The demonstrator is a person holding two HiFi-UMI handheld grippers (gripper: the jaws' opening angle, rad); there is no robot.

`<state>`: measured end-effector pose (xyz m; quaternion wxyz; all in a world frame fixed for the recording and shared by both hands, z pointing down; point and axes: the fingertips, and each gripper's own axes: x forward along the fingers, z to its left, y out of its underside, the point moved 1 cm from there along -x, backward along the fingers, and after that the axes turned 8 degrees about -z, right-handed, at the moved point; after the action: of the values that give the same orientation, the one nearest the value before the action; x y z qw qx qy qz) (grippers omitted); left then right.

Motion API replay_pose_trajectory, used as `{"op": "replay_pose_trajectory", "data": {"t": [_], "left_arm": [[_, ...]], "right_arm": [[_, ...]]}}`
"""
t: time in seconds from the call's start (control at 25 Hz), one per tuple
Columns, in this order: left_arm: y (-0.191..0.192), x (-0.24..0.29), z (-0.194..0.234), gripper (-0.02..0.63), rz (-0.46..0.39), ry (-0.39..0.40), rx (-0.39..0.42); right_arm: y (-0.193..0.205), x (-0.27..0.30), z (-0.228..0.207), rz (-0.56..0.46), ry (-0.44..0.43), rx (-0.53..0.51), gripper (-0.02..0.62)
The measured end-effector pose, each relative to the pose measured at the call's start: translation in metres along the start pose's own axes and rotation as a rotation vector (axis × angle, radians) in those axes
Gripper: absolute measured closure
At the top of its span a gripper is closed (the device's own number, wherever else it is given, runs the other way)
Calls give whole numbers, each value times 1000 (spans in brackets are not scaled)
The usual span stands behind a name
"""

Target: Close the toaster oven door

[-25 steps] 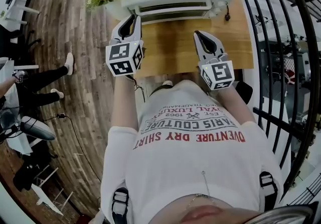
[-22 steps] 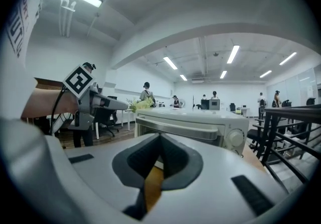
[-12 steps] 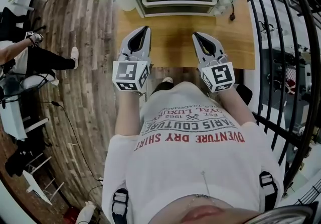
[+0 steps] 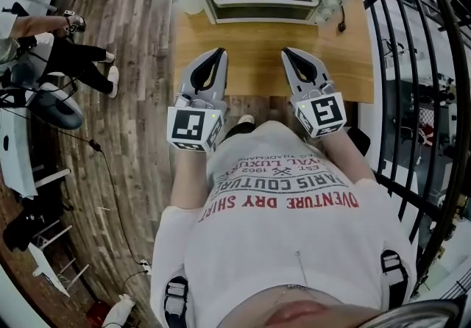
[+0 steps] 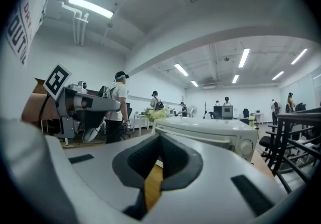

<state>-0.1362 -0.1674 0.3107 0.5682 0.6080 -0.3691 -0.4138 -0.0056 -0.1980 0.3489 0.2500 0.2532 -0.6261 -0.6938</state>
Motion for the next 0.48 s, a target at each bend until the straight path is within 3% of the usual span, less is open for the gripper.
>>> {"op": "replay_pose_trajectory", "data": {"t": [0.48], "left_arm": [[2,3,2,594,26,-6,1]], "right_arm": [[-13,0,-6,-17,10,24,591]]}}
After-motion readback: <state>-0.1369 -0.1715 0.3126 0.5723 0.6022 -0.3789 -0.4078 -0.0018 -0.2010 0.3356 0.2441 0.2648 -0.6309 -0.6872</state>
